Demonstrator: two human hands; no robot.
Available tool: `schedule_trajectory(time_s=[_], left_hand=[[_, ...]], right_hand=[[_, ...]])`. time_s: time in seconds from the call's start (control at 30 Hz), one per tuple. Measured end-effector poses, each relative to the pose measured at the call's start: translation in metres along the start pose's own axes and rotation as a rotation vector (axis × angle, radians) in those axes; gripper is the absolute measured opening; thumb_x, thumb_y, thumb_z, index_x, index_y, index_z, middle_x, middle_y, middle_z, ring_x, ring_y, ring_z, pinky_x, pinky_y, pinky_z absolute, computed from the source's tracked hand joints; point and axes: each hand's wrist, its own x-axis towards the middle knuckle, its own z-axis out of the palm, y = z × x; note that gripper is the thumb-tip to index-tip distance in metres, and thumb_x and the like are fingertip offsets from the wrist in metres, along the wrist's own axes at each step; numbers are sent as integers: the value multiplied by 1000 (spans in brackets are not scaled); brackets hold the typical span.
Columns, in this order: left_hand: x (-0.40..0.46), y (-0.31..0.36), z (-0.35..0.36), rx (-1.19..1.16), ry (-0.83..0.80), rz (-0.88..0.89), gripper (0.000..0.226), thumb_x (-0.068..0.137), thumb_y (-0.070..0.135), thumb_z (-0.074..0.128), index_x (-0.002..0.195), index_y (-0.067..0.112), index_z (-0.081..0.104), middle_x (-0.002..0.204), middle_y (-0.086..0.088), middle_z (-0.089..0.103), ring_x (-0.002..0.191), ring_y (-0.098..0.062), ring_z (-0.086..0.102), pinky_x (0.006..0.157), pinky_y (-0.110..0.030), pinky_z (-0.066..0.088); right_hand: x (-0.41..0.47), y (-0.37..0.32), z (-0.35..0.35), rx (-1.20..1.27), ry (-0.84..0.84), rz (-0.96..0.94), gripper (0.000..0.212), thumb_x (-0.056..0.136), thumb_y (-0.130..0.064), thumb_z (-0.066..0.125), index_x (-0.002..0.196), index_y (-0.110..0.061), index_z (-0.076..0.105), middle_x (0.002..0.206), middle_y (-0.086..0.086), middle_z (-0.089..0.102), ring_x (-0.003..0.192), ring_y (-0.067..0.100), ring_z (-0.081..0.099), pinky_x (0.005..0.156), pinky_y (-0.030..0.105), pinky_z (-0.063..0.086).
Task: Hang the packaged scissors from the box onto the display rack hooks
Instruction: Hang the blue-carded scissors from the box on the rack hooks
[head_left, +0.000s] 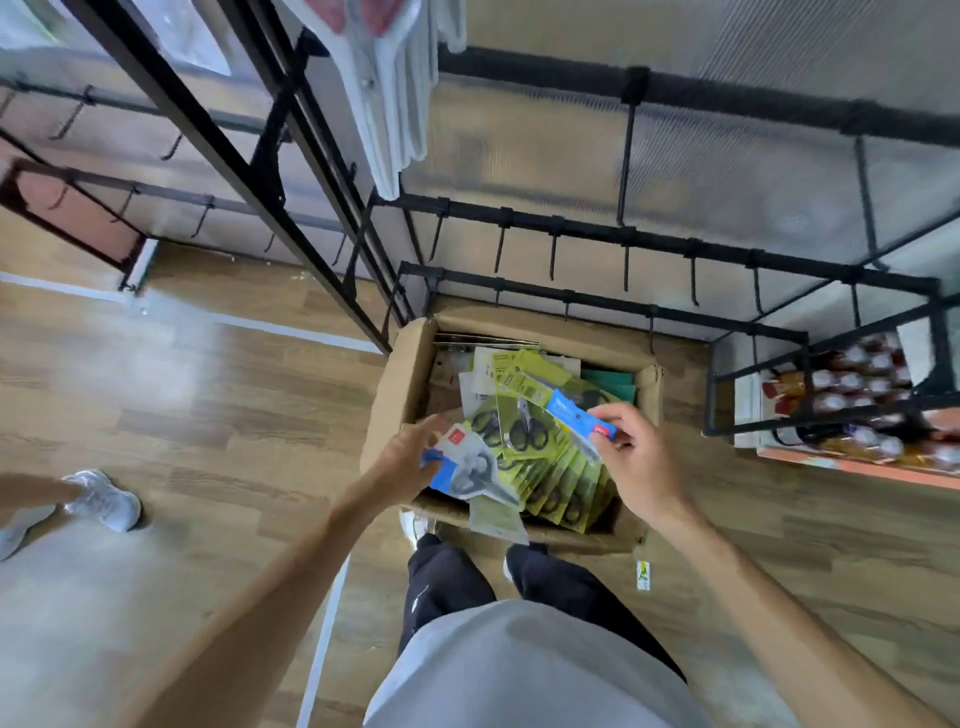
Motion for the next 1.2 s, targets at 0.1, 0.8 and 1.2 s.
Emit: schedule_trajectory(time_s=[0.1,0.8,1.2], left_hand=[[-7,5,-5,-33,76,-48,35,85,2,69,118,15,68,100,2,68,84,-12,61,67,-13,45],[-105,168,-295,163,577,558,13,79,7,81,90,14,79,74,41,62,69,13,61,63,-5,44],[-117,199,-341,207,664,656,17,79,11,81,93,22,80,81,29,70,74,0,69,69,-20,56]], right_hand=[[-1,-10,1,-34,20,-19,36,95,-15,61,98,-51,58,101,-25,65,83,7,67,70,40,58],[55,-322,-60,-43,131,-710,12,97,-19,62,103,-18,73,89,-11,74,79,1,68,69,13,49],[105,-432,-73,-11,284,-694,15,96,-27,64,90,-18,75,81,-16,70,76,-5,64,70,16,46]])
